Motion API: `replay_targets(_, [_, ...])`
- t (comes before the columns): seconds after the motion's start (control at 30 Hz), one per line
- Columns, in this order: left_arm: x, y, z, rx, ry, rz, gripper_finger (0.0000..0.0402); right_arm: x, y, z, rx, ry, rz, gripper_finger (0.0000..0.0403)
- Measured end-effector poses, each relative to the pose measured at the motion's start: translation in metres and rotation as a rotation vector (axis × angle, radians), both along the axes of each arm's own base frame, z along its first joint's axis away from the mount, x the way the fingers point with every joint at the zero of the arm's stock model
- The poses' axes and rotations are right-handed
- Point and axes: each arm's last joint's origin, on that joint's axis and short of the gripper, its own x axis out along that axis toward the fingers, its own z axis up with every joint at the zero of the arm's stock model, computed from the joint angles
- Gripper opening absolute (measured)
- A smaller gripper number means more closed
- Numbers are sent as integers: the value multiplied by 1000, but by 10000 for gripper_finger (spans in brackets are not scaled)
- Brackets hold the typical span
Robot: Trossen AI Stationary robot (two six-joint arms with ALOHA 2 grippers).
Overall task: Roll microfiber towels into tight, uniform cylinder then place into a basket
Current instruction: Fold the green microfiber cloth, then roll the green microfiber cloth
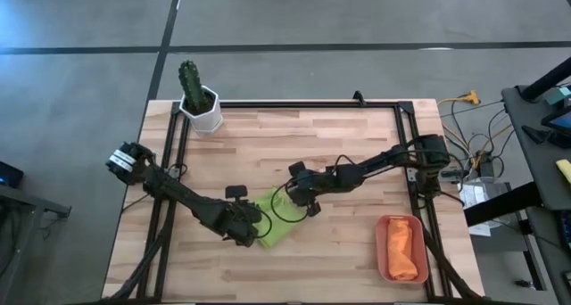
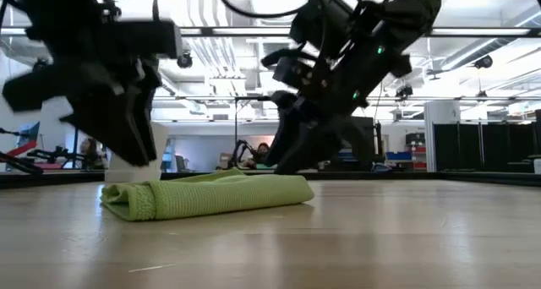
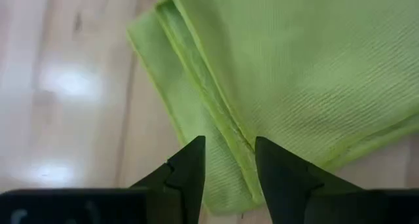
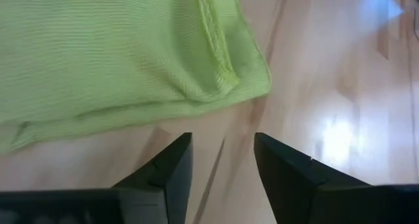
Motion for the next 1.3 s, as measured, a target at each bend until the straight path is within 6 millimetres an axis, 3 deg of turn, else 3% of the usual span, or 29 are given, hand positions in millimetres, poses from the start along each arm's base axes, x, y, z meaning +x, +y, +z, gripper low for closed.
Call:
replay_targets(0.13, [-2, 1, 15, 3, -61, 5, 118, -12, 2, 15, 5, 42, 22, 148])
replay_targets(0.23, [1, -2, 23, -25, -138, -31, 118, -22, 10, 21, 58, 46, 154, 139])
replay_targets(0.43, [21, -28, 28, -114, -391, -356, 118, -40, 37, 11, 54, 74, 447, 133])
replay_targets(0.6, [27, -41, 8, -67, -342, -444, 118, -42, 56, 3, -46, 53, 550, 133])
replay_targets(0.8, [32, -48, -21, -39, -251, -455, 118, -36, 61, 6, -149, -40, 576, 141])
replay_targets(1.07, [31, -49, -26, -70, -231, -421, 119, -33, 62, 3, -151, -70, 628, 143])
replay_targets(1.3, [31, -49, -27, -73, -232, -401, 119, -24, 62, -20, -169, -58, 619, 143])
